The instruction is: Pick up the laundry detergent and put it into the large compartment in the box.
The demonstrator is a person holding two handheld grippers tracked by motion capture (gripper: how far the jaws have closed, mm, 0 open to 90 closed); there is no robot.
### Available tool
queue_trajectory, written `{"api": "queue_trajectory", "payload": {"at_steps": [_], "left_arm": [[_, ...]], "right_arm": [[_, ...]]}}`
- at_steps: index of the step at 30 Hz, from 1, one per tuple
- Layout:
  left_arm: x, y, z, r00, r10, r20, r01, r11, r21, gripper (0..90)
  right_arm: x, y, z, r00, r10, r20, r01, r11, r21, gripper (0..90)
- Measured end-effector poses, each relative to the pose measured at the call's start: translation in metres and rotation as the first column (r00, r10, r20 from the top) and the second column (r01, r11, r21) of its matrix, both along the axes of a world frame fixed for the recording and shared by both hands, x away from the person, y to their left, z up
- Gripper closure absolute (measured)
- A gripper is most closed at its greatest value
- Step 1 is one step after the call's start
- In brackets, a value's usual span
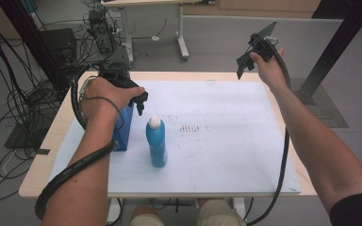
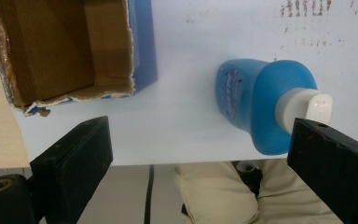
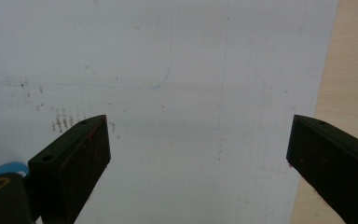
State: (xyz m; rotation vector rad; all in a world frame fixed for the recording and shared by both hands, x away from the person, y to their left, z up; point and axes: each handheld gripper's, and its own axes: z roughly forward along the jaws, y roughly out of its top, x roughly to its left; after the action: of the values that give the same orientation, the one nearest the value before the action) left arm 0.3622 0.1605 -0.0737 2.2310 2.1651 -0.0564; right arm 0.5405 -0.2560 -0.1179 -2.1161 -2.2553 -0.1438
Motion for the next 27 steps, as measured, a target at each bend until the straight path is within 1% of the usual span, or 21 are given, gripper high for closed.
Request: {"api": "queue_trajectory", "payload": {"at_steps": [7,15,20,25,27], "left_arm": [[-0.001,-0.001,0.002,1.0,0.003,0.003,-0.003,1.0,0.004,6.9],[-0.001,-0.001,0.001,1.0,0.007,0.001,-0.007,1.0,-0.001,6.8],[-0.002,-0.002,0.003,0.9999,0.01,0.003,-0.01,0.9999,-0.007,6.8],[-0.003,-0.006,0.005,0.9999,0.01,0.006,-0.01,0.9999,-0.01,6.3],[-0.004,-0.012,0.005,1.0,0.005,0.006,-0.005,0.9999,-0.014,6.3]], "right_arm": [[-0.002,0.0,0.002,1.0,0.004,0.003,-0.004,1.0,0.003,5.9],[-0.003,-0.002,0.003,1.0,0.005,0.007,-0.005,1.0,0.0,5.9],[-0.005,0.0,0.003,1.0,0.006,0.008,-0.006,1.0,-0.005,5.9],[-0.006,0.001,0.004,0.9999,0.012,0.01,-0.012,1.0,-0.006,5.9],[-0.007,0.001,0.004,0.9999,0.011,0.009,-0.011,1.0,-0.008,5.9]]}}
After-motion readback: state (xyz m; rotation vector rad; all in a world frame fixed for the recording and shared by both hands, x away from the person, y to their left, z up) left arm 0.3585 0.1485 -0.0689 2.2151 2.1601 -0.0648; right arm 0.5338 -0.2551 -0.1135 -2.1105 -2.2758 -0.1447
